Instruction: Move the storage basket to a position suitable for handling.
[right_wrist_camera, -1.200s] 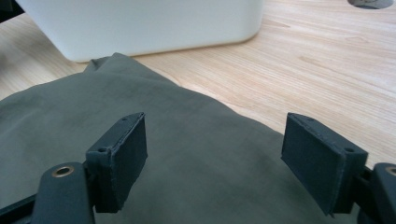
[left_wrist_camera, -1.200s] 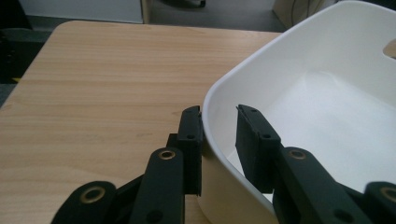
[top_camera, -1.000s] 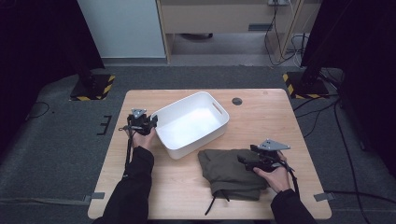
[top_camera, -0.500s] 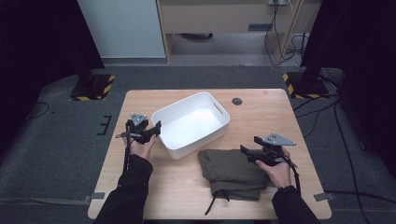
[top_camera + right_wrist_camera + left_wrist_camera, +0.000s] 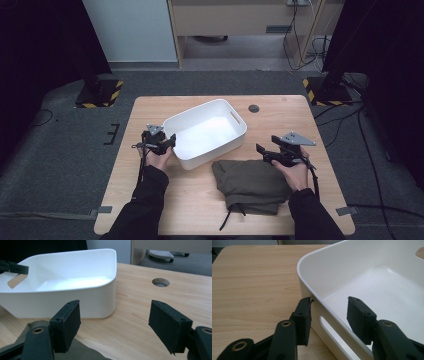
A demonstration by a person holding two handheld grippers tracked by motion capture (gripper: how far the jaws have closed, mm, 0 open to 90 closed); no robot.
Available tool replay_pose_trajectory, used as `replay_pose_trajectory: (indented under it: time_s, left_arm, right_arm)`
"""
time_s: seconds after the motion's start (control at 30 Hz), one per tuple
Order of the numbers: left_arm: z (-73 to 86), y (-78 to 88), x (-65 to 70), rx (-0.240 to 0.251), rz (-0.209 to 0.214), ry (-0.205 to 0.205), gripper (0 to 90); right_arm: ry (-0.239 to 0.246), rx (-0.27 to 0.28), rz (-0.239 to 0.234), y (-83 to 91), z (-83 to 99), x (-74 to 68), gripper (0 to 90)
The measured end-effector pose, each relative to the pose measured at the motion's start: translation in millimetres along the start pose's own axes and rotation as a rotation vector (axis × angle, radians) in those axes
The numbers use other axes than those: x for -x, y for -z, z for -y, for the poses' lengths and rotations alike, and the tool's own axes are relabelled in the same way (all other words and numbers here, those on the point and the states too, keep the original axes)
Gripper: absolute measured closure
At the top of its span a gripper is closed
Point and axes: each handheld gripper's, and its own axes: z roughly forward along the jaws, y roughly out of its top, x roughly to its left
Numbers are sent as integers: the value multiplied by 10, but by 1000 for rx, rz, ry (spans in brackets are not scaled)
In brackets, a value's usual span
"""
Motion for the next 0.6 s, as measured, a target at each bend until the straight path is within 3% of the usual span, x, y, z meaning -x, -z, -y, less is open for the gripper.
replay_pose_trajectory:
  time_s: [0.23,0.47,0.5,0.53,0.6]
  left_arm:
    - [-57,-139,64,18,19,-21,618]
    - [-110,-299,174,42,40,-24,635]
    - [-116,-344,178,58,71,-27,627]
    - [-116,-344,178,58,71,-27,612]
    - [-126,-382,167,70,112,-33,587]
  right_arm:
    - [-4,15,16,14,-117,53,261]
    - [-28,-9,16,-202,-110,99,304]
    - [-35,-7,11,-242,-98,95,312]
    - [-34,-8,8,-266,-91,94,319]
    - [-36,-15,5,-329,-70,90,324]
